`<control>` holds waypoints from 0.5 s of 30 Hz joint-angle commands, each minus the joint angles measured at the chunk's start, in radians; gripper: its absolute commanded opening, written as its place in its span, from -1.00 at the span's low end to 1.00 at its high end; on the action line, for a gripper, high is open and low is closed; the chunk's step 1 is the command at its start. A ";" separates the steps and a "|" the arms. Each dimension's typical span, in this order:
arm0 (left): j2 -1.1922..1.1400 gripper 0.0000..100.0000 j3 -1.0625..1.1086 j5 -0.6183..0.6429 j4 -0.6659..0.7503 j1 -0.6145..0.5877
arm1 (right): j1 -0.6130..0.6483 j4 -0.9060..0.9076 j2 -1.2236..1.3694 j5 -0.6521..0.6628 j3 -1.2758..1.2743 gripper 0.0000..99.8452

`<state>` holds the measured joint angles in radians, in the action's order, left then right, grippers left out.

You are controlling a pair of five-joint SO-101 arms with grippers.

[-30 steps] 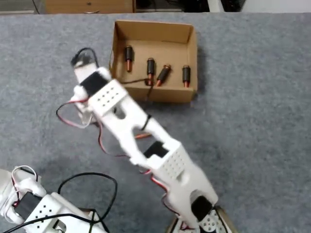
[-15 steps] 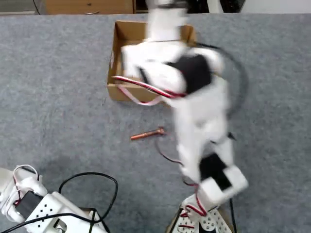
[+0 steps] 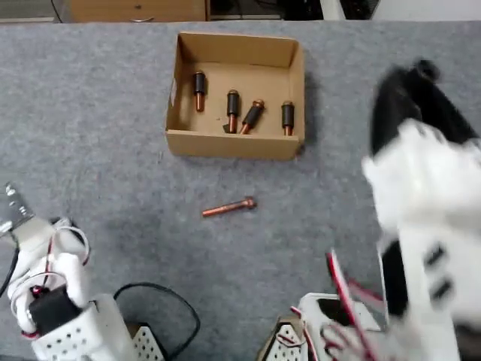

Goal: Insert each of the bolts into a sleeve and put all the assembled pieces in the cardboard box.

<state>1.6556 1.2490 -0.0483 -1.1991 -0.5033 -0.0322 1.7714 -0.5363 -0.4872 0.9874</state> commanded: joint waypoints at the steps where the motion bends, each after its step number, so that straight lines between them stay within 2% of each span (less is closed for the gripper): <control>1: -0.007 -0.96 -0.198 0.008 -0.032 0.207 | -0.031 0.015 -0.074 0.005 -0.081 -1.00; 4: -0.019 -0.96 -0.273 0.008 -0.025 0.328 | -0.033 0.015 -0.142 0.005 -0.222 -1.00; 7: -0.139 -0.96 -0.353 0.005 0.006 0.379 | -0.033 0.015 -0.213 0.003 -0.384 -1.00; 12: -0.552 -0.96 -0.614 0.006 0.003 0.388 | -0.036 -0.006 -0.318 0.003 -0.588 -1.00; 15: -0.811 -0.96 -0.844 0.006 -0.080 0.390 | -0.036 -0.035 -0.383 0.003 -0.661 -1.00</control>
<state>1.0925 0.6475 -0.0453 -1.2252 -0.1274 -0.0537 1.7714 -0.8738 -0.4872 0.3828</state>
